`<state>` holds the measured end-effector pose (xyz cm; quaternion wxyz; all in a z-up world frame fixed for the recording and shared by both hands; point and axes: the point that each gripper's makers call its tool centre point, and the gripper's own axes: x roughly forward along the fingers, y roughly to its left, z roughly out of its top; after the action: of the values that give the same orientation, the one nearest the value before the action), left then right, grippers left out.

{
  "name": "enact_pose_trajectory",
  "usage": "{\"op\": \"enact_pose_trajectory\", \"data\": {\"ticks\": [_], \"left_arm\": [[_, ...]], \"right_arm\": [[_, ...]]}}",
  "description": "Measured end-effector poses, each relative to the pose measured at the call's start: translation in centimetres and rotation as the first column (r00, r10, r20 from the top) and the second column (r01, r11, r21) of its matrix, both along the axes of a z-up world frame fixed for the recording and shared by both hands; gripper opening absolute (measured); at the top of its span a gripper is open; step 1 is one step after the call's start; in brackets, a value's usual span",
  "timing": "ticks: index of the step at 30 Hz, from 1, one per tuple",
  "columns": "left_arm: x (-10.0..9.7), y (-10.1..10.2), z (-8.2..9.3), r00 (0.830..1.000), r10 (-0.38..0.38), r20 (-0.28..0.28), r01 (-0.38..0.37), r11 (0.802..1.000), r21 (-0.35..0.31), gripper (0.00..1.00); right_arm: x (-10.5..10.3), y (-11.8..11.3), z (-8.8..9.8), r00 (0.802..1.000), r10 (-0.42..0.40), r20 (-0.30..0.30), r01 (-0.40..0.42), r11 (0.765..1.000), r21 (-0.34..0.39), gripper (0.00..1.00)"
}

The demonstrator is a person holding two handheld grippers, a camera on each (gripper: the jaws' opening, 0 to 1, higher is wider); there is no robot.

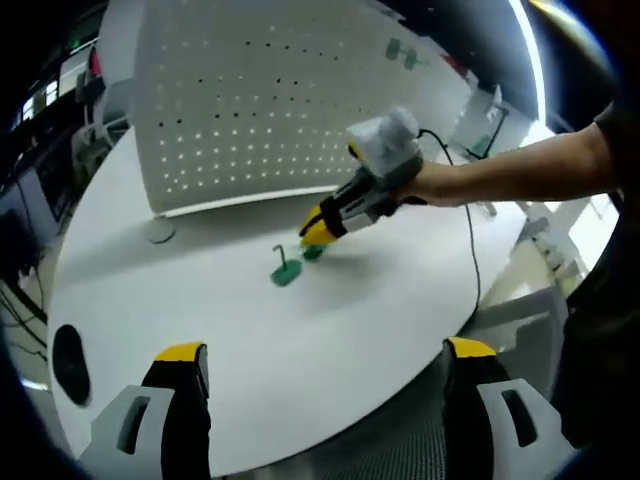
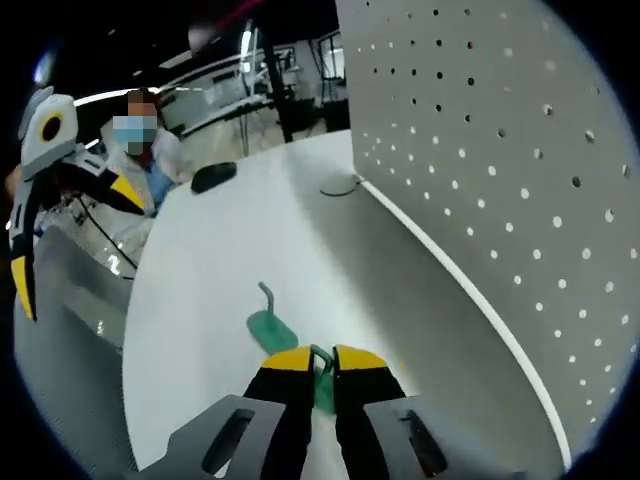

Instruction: Insert the hook assembly into the mounting plate slot until the hook locks in place.

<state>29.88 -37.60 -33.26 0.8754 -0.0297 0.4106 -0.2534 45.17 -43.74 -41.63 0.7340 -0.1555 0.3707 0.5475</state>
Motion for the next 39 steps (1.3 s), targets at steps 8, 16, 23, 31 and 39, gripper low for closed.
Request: {"op": "enact_pose_trajectory", "data": {"ticks": [8,16,23,31,39], "left_arm": [[-0.1,0.0,0.0,1.000,0.007,0.004,-0.007,1.000,-0.001,0.99],[-0.1,-0.2,0.4,1.000,-0.004,0.017,0.004,1.000,0.006,0.99],[0.2,-0.5,1.3,0.999,-0.014,0.044,0.014,1.000,0.009,0.99],[0.2,-0.7,2.4,0.997,-0.025,0.070,0.024,1.000,0.013,1.00],[1.3,-0.5,4.0,0.993,-0.022,0.113,0.020,1.000,0.014,0.99]], "right_arm": [[-0.3,-0.2,0.4,0.995,-0.085,-0.061,0.087,0.996,0.032,0.00],[0.0,-0.7,1.9,0.991,-0.130,-0.039,0.132,0.990,0.049,0.00],[0.4,-1.1,3.1,0.989,-0.147,0.006,0.146,0.987,0.060,0.00],[1.1,-1.6,5.8,0.977,-0.209,0.037,0.204,0.971,0.121,0.00],[2.1,-2.5,10.6,0.944,-0.308,0.122,0.275,0.933,0.231,0.00]]}}
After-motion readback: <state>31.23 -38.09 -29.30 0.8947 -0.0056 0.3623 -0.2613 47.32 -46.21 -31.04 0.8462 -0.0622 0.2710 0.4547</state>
